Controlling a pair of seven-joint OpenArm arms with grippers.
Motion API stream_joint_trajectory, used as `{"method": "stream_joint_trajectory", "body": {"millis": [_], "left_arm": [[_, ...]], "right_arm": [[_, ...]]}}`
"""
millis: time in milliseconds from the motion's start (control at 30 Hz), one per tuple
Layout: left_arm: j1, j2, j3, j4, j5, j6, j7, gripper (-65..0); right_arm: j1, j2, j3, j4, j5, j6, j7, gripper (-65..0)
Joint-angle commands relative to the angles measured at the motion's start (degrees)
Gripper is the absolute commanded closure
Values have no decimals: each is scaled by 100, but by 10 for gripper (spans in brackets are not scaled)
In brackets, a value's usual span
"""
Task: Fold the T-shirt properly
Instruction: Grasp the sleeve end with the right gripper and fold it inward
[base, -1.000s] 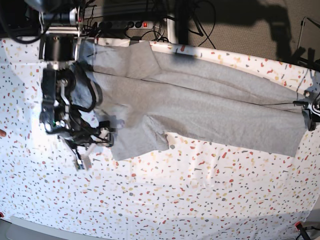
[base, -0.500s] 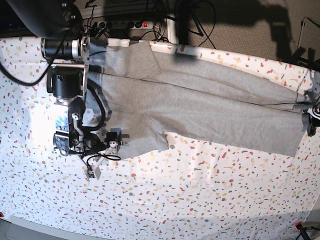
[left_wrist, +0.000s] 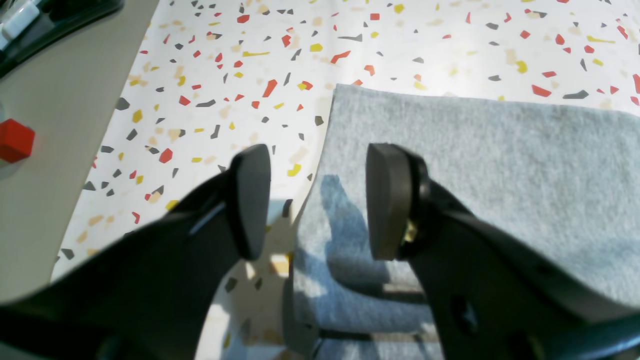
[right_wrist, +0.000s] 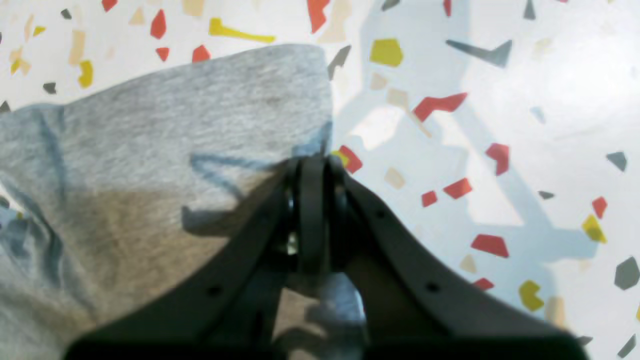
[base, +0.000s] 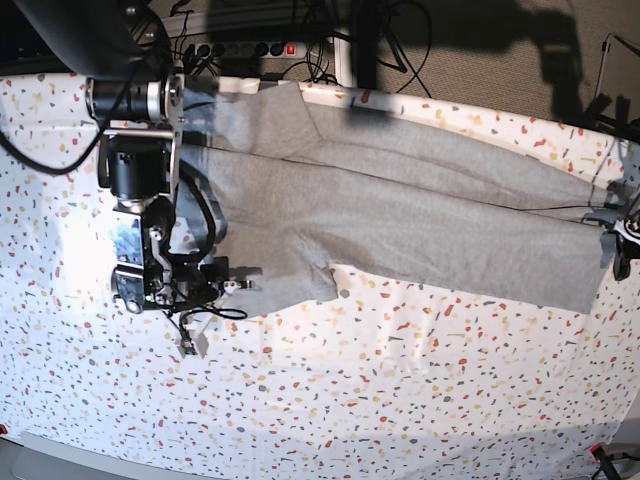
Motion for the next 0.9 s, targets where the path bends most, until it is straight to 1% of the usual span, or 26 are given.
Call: {"method": "stream_joint_trajectory", "body": {"millis": [0, 100, 200, 267, 333, 367, 467, 633, 767, 867], "left_arm": [[-109, -162, -68, 101, -68, 26, -153, -300], [-109, -162, -70, 101, -142, 24, -153, -300], [-111, -162, -68, 101, -267, 24, -155, -300], [-111, -162, -68, 103, -350, 24, -162, -300], [-111, -157, -68, 103, -348, 24, -177, -300], [-111, -157, -68, 103, -345, 24, -177, -300], [-109, -164, -68, 103, -343, 24, -175, -300], [-111, -162, -68, 103, -345, 24, -179, -300], [-109, -164, -68, 103, -343, 24, -175, -300], [-111, -164, -68, 103, -343, 22, -177, -300]], "right_arm": [[144, -22, -4, 192, -37, 76, -116, 0], [136, -63, -4, 734, 133, 98, -321, 0], [87, -79, -7, 1460, 734, 101, -732, 0], [-44, -76, -107, 1974, 1261, 197, -1049, 0], [-240, -76, -323, 2448, 1582, 341, -1414, 0], [-367, -79, -457, 2643, 1679, 354, -1539, 0], [-894, -116, -894, 3112, 1722, 352, -1591, 0], [-1803, -413, -1462, 4083, 1709, 352, -1587, 0], [-2415, -660, -1580, 4817, 1711, 352, -1585, 0], [-2778, -820, -1598, 5047, 1779, 361, -1556, 0]]}}
